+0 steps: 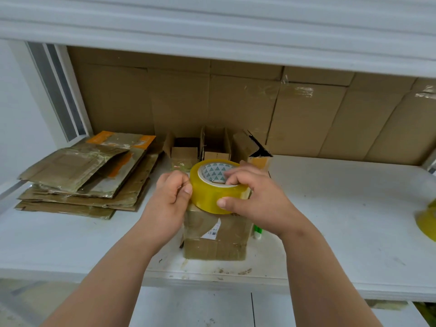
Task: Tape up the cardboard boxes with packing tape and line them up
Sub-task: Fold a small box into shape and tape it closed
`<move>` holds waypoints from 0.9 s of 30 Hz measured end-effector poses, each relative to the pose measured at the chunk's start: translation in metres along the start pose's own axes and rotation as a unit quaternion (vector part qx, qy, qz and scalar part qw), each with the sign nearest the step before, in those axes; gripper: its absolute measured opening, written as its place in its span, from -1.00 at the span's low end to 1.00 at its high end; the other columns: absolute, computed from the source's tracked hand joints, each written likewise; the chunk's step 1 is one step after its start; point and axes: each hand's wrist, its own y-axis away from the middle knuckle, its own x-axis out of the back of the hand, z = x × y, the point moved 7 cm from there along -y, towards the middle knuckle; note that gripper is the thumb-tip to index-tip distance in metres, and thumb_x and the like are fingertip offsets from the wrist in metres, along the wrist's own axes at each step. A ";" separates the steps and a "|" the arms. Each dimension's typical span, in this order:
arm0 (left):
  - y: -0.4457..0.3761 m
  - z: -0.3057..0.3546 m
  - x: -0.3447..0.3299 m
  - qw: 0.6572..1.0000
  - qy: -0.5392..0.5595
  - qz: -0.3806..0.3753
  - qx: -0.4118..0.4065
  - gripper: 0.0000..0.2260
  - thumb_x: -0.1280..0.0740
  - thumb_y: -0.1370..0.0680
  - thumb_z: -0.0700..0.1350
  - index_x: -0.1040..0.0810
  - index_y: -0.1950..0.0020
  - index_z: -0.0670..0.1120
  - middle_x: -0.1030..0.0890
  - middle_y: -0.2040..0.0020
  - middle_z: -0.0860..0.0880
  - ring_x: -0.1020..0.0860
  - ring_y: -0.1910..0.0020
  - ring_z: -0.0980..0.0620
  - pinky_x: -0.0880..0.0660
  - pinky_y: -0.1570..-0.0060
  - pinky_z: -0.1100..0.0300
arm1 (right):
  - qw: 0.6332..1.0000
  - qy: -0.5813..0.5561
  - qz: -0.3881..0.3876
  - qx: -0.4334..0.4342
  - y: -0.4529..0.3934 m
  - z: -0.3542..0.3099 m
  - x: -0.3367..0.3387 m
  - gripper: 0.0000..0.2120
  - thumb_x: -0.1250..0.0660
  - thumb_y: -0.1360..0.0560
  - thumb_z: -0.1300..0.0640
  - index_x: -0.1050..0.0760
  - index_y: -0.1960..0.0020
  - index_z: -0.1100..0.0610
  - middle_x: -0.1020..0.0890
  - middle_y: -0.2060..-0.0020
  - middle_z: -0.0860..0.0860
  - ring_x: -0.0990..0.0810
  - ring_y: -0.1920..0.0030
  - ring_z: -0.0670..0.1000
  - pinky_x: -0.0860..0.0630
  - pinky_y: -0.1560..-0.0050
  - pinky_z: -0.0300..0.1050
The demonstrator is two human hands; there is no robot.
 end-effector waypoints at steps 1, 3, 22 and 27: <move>0.000 -0.001 0.000 1.000 0.005 0.006 0.006 -0.80 -0.16 -0.67 -0.12 -0.38 0.13 0.08 -0.42 -0.05 0.03 -0.42 0.05 0.27 -0.33 0.11 0.41 | 1.000 -0.006 0.003 0.003 -0.001 -0.001 -0.002 -0.79 -0.54 -0.38 -0.03 -0.56 0.07 -0.02 -0.49 -0.11 -0.31 -0.26 -0.31 -0.18 -0.22 -0.38 -0.07; -0.001 -0.005 0.001 1.000 0.016 0.018 0.014 -0.78 -0.15 -0.67 -0.12 -0.37 0.15 0.11 -0.45 -0.03 -0.01 -0.45 0.04 0.16 -0.37 0.07 0.26 | 1.000 0.008 0.012 0.014 -0.001 -0.001 -0.005 -0.79 -0.55 -0.35 -0.08 -0.53 0.14 -0.09 -0.38 -0.01 -0.44 -0.18 -0.28 -0.24 -0.12 -0.40 -0.06; -0.003 -0.016 0.006 0.995 0.085 -0.014 0.056 -0.83 -0.13 -0.68 -0.09 -0.40 0.10 0.01 -0.65 -0.06 0.19 -0.54 -0.17 0.30 -0.41 -0.26 0.11 | 0.974 0.206 0.035 0.093 -0.005 -0.017 0.019 -0.57 -0.30 -0.40 -0.41 -0.36 0.24 -0.06 -0.51 0.21 -0.19 -0.44 0.01 -0.16 0.00 -0.45 -0.07; -0.007 -0.011 0.003 0.997 0.049 -0.032 0.057 -0.83 -0.13 -0.68 -0.07 -0.39 0.09 0.00 -0.65 -0.06 0.11 -0.53 -0.13 0.31 -0.42 -0.12 0.16 | 0.985 0.138 0.096 0.045 -0.005 -0.005 0.044 -0.45 -0.25 -0.22 -0.50 -0.42 0.25 0.01 -0.51 0.30 -0.12 -0.28 0.08 -0.11 -0.24 -0.03 -0.11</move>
